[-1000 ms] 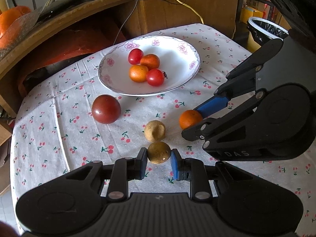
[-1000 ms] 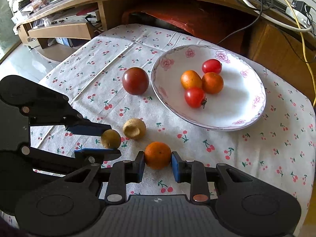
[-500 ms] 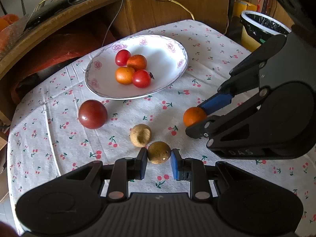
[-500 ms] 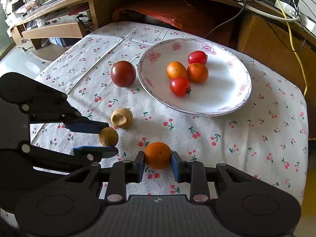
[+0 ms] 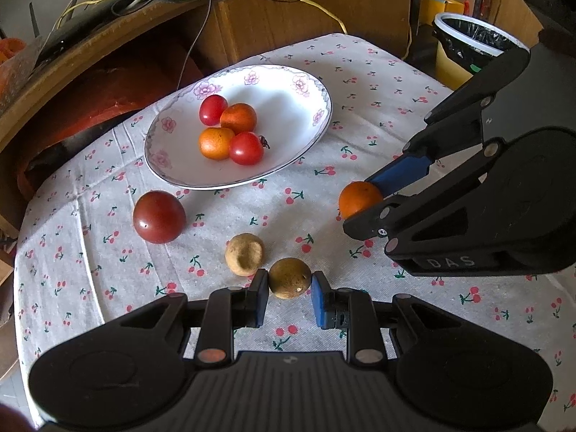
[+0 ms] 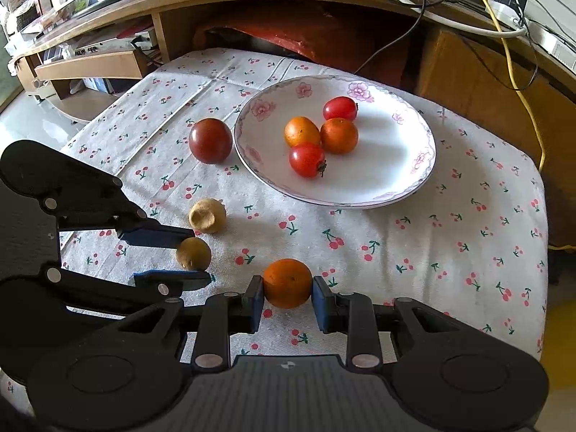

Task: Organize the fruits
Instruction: 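Carry kiwi and orange over the white bowl and open both tools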

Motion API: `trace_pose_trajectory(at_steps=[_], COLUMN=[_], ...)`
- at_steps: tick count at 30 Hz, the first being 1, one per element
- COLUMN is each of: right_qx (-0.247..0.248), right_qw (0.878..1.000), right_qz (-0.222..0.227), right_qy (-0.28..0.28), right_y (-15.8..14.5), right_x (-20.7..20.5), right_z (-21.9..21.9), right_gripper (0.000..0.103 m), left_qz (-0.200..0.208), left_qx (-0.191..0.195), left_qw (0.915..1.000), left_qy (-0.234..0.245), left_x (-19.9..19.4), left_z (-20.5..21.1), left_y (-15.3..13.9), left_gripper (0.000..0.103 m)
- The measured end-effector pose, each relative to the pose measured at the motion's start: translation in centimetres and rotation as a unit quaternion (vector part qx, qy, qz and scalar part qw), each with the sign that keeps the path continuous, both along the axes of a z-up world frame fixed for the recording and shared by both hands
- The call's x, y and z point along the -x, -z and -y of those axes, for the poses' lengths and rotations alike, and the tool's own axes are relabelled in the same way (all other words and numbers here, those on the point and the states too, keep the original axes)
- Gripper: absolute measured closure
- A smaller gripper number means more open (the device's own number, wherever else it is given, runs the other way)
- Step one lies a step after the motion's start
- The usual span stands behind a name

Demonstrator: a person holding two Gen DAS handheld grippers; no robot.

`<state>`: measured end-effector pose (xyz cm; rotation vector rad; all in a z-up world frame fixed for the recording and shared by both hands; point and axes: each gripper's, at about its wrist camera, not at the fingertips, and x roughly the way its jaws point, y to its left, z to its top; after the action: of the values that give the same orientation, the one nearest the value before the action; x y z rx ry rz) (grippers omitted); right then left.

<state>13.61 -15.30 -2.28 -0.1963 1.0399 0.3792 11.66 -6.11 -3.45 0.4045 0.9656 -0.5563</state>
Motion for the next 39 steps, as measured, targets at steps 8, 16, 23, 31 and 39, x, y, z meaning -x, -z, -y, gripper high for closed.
trace_pose_trajectory(at_steps=[8,16,23,31,39], right_qx=[-0.005,-0.008,-0.012,-0.02,-0.027], right_qw=[1.0,1.0,0.999,0.998,0.997], right_qz=[0.012,0.023,0.037,0.048,0.061], right_qy=[0.007,0.018,0.026,0.04,0.05], right_y=[-0.8,-1.6,-2.2,-2.6,-2.7], right_x=[0.0,-0.5,-1.2,-2.5,-3.9], right_z=[0.5,1.0,1.2,1.8,1.4], right_gripper=[0.079,0.079,0.079,0.079,0.079], left_qz=[0.011,0.025,0.04,0.052,0.048], left_qx=[0.005,0.01,0.011,0.017,0.016], left_qw=[0.9999,0.9996,0.999,0.9982,0.9977], left_qy=[0.0,-0.007,-0.015,-0.026,-0.044], left_x=[-0.2,-1.0,-2.1,-3.8,-5.8], left_z=[0.3,0.2,0.5,1.0,1.0], left_y=[-1.0,-1.8,-2.7,-3.2,-2.6], left_gripper=[0.069,0.069,0.069,0.069,0.069])
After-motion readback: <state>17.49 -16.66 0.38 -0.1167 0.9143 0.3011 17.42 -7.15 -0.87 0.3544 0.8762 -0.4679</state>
